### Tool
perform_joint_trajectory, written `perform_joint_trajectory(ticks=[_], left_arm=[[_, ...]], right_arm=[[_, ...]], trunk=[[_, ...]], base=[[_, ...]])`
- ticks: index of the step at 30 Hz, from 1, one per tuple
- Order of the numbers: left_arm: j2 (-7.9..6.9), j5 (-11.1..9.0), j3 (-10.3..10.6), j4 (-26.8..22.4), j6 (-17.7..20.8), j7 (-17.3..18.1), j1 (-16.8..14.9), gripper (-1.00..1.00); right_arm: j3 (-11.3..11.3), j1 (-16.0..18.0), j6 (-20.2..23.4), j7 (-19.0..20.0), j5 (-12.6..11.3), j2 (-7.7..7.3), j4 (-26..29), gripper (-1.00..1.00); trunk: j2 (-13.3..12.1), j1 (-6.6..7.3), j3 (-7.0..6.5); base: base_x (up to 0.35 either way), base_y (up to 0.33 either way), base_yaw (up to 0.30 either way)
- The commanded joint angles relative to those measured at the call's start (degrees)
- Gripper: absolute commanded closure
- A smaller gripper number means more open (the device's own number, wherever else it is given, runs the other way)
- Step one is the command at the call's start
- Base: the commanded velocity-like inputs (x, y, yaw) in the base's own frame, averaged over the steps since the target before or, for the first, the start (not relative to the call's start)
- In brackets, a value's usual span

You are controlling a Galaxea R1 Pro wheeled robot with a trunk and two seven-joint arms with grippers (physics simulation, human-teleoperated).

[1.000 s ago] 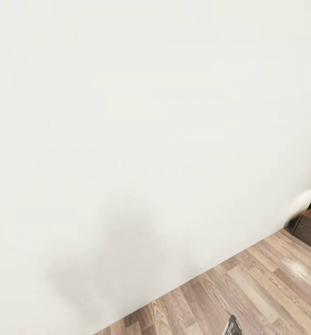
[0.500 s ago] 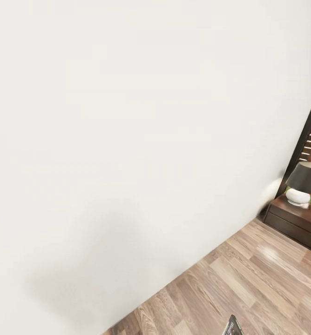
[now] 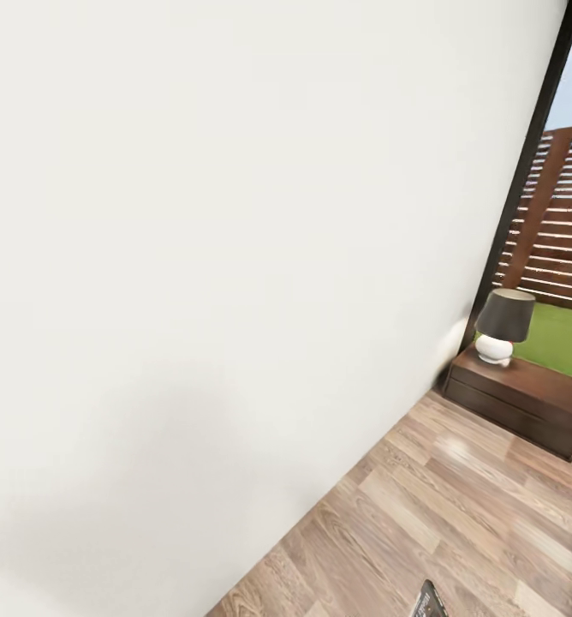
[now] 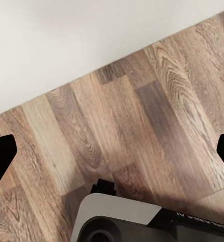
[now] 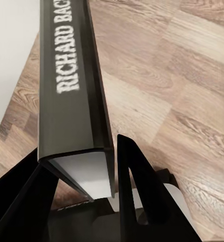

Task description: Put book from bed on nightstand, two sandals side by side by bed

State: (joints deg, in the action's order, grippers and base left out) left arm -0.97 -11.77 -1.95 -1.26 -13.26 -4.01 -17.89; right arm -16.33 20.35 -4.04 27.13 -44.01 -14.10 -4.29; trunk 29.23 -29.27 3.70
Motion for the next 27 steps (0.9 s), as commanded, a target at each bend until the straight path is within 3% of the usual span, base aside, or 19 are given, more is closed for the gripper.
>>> perform_joint_trajectory(ticks=[1,23,27], left_arm=[[0.00,-0.1,-0.2,0.0,-0.2,0.0,0.0,-1.00],[0.00,0.0,-0.2,0.0,-0.2,0.0,0.0,-1.00],[0.00,-0.1,-0.2,0.0,-0.2,0.0,0.0,-1.00]], right_arm=[[-0.5,0.1,-0.4,0.4,-0.4,0.03,-0.3,1.00],[-0.5,0.1,-0.4,0.4,-0.4,0.03,-0.3,1.00],[-0.5,0.1,-0.4,0.4,-0.4,0.03,-0.3,1.00]], trunk=[[0.1,-0.03,0.11],[0.1,-0.03,0.11],[0.1,-0.03,0.11]], base=[[0.012,0.003,-0.300],[0.001,0.000,-0.300],[0.197,0.000,-0.300]])
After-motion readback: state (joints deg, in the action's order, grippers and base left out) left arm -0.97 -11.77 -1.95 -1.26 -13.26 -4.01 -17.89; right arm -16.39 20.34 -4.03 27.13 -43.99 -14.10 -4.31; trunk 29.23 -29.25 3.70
